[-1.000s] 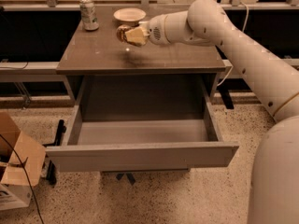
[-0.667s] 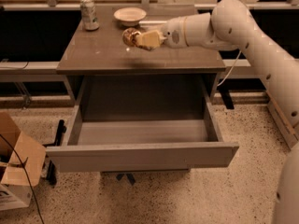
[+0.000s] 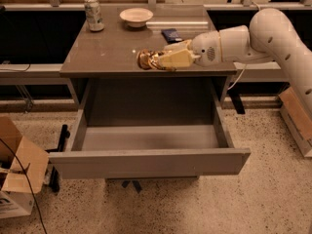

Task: Place orange can into top drawer

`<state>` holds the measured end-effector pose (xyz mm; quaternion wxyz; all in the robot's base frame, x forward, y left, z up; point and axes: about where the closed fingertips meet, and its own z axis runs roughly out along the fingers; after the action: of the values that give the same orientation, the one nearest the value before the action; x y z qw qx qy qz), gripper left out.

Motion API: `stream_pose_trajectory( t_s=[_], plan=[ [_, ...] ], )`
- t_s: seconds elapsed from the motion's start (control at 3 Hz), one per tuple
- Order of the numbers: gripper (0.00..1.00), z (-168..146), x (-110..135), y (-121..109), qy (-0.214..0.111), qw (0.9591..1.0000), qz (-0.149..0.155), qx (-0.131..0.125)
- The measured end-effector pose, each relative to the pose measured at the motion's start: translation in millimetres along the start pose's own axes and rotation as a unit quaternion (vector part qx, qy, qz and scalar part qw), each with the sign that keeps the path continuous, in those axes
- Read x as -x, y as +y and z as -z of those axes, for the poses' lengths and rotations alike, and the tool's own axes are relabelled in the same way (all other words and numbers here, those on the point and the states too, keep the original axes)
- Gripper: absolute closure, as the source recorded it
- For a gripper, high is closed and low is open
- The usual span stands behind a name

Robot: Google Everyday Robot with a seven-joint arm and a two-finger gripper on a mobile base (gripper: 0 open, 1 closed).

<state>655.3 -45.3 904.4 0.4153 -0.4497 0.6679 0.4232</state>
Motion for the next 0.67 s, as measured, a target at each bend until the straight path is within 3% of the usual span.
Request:
stream_pose_trajectory(
  t_s=[0.33,0.67],
  plan=[
    [1.0,6,-55,4,0.056,0.9966,-0.058,0.019],
    [1.0,-3,-97,4,0.094,0.9897,-0.103,0.034]
  ],
)
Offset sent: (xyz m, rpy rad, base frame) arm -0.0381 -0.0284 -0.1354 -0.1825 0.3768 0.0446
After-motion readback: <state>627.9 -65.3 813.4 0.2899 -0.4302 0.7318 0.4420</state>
